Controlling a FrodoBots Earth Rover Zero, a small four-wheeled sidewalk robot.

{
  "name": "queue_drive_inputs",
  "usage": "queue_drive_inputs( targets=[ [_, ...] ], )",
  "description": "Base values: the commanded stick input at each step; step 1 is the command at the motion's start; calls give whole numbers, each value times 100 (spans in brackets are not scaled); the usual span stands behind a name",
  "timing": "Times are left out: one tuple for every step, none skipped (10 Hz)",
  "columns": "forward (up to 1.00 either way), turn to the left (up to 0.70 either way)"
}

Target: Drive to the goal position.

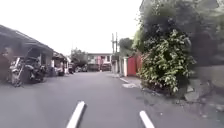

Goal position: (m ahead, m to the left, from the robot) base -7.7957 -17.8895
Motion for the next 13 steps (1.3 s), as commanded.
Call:
queue_drive_inputs(
  targets=[
    [85, 0],
    [85, 0],
    [85, 0],
    [85, 0],
    [85, 0],
    [85, 0],
    [85, 0],
    [85, 0],
    [4, 0],
    [0, 0],
    [0, 15],
    [0, 38],
    [0, 72]
  ],
)
